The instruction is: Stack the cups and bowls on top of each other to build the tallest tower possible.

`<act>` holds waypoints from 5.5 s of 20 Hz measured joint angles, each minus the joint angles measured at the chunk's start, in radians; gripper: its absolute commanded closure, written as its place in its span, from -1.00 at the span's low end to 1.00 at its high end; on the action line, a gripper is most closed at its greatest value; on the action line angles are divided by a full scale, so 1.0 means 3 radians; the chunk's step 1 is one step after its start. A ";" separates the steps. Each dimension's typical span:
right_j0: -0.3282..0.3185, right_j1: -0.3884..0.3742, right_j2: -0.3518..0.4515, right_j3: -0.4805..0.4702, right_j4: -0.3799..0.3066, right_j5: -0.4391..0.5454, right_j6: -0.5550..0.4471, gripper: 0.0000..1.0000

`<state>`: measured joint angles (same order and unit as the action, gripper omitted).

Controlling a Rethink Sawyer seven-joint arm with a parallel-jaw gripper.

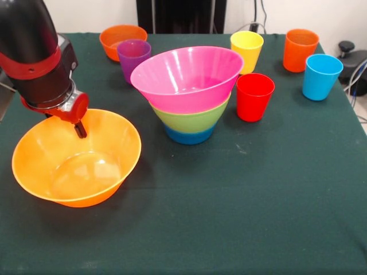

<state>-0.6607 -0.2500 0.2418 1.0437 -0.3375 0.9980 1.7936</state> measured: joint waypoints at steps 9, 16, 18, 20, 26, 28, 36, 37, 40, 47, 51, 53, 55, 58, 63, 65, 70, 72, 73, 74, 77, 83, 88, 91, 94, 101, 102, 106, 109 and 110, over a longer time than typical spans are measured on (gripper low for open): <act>0.0000 0.0010 0.0011 -0.0002 -0.0001 0.0000 0.0000 -1.00; 0.0001 0.0018 0.0026 -0.0044 -0.0001 -0.0001 0.0000 -1.00; 0.0001 0.0043 0.0026 -0.0052 -0.0001 -0.0001 0.0000 -1.00; 0.0002 0.0051 0.0026 -0.0052 -0.0002 -0.0001 0.0000 -1.00; 0.0002 0.0096 0.0035 -0.0059 -0.0001 -0.0001 0.0000 -1.00; 0.0002 0.0100 0.0037 -0.0062 -0.0001 -0.0001 0.0000 -1.00; 0.0002 0.0107 0.0038 -0.0068 -0.0001 -0.0001 0.0000 -1.00; 0.0002 0.0107 0.0038 -0.0069 -0.0001 -0.0001 0.0000 -1.00; 0.0002 0.0107 0.0038 -0.0069 -0.0001 -0.0001 0.0000 -1.00; 0.0002 0.0107 0.0038 -0.0069 -0.0001 -0.0001 0.0000 -1.00; 0.0002 0.0103 0.0038 -0.0068 -0.0002 -0.0001 0.0000 -1.00; 0.0002 0.0098 0.0038 -0.0068 -0.0002 -0.0001 0.0000 -1.00; 0.0002 0.0092 0.0038 -0.0068 -0.0002 -0.0001 0.0000 -1.00; 0.0002 0.0085 0.0038 -0.0068 -0.0002 -0.0001 0.0000 -1.00; 0.0002 0.0082 0.0038 -0.0068 -0.0003 -0.0001 0.0000 -1.00; 0.0002 0.0081 0.0038 -0.0068 -0.0002 -0.0001 0.0000 -1.00; 0.0001 0.0075 0.0044 -0.0070 0.0015 0.0000 0.0001 1.00; 0.0002 0.0059 0.0054 -0.0073 0.0028 -0.0001 0.0001 1.00; 0.0002 0.0034 0.0064 -0.0078 0.0041 -0.0001 0.0001 1.00; 0.0003 0.0024 0.0068 -0.0080 0.0044 -0.0001 0.0001 1.00; 0.0016 -0.0063 0.0078 -0.0085 0.0043 -0.0001 0.0000 1.00; 0.0018 -0.0119 0.0095 -0.0084 0.0039 0.0000 0.0000 1.00; 0.0019 -0.0127 0.0099 -0.0084 0.0036 0.0000 0.0000 1.00; 0.0019 -0.0126 0.0100 -0.0086 0.0035 0.0000 0.0000 1.00; 0.0019 -0.0126 0.0100 -0.0086 0.0035 0.0000 0.0000 1.00; 0.0020 -0.0195 0.0100 -0.0020 0.0032 -0.0001 0.0000 1.00; 0.0020 -0.0217 0.0100 0.0001 0.0032 -0.0001 0.0000 1.00; 0.0032 -0.0399 0.0087 0.0170 0.0030 0.0009 0.0000 1.00; 0.0056 -0.0546 0.0072 0.0279 0.0034 0.0056 0.0000 1.00; 0.0070 -0.0631 0.0067 0.0335 0.0044 0.0092 0.0000 1.00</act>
<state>-0.6398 -0.4393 0.2620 1.1442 -0.3245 1.0257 1.7936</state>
